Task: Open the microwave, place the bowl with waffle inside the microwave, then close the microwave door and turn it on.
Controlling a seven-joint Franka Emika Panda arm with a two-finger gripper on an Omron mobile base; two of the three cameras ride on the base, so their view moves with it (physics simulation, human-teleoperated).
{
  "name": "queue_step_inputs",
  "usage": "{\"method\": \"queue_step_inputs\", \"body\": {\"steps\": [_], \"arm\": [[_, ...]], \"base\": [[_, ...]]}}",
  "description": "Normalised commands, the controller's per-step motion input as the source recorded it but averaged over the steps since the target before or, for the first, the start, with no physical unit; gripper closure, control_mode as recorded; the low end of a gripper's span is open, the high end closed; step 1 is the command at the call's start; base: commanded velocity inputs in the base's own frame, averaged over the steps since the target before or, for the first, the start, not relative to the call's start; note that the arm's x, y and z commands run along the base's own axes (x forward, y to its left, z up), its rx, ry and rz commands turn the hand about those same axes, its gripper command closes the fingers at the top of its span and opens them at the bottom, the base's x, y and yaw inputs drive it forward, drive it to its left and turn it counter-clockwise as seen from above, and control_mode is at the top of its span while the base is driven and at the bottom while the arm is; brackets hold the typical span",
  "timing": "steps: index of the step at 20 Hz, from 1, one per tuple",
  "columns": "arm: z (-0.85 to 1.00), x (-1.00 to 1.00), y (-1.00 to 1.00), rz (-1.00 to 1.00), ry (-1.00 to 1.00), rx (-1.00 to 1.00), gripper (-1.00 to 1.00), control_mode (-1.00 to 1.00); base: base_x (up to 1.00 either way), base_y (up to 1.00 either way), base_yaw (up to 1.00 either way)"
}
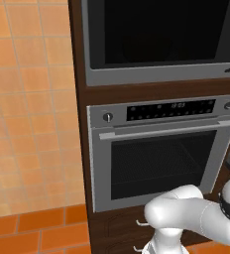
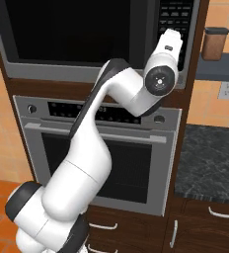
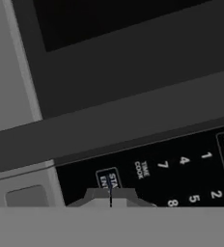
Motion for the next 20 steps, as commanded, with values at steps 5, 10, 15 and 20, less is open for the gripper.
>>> {"method": "queue_step_inputs", "body": {"steps": [5,10,15,20], "arm": [[-0.15,0.45,-0.02,0.0,0.0,0.09,1.0,-1.0],[-0.2,0.42,-0.19,0.0,0.0,0.09,1.0,-1.0],[-0.28,-0.45,-0.4,0.03,0.0,0.1,1.0,-1.0],[-0.62,-1.0,-0.66,0.2,-0.05,-0.01,1.0,-1.0]], "base": [[0.0,0.0,0.0],[0.0,0.0,0.0],[0.0,0.0,0.0],[0.0,0.0,0.0]]}}
